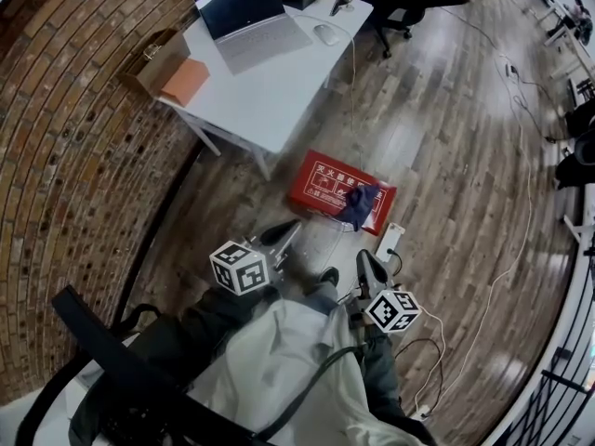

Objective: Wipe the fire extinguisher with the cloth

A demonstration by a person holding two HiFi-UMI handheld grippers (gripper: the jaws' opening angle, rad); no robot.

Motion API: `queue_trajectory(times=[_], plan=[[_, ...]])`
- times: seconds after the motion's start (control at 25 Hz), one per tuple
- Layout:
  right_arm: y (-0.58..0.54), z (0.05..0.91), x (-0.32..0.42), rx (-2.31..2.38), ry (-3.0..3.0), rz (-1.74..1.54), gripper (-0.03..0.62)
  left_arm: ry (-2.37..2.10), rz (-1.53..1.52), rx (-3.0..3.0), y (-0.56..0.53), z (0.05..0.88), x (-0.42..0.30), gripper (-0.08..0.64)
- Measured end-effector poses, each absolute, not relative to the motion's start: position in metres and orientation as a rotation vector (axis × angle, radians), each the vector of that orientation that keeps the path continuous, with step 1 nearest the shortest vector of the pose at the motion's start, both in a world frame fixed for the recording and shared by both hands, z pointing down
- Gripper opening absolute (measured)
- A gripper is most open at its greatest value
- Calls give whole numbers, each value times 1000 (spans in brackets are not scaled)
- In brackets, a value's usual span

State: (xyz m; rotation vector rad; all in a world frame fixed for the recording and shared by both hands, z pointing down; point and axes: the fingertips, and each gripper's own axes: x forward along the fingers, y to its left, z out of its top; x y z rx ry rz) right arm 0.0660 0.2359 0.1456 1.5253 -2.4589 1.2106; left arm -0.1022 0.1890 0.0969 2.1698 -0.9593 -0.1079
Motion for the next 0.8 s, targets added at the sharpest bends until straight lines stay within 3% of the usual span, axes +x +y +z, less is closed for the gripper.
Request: queue_trajectory(times=[0.8], plan=[[230,144,63,1459,-2476,1178,2,-906,-117,2180,186,97,-88,-3]])
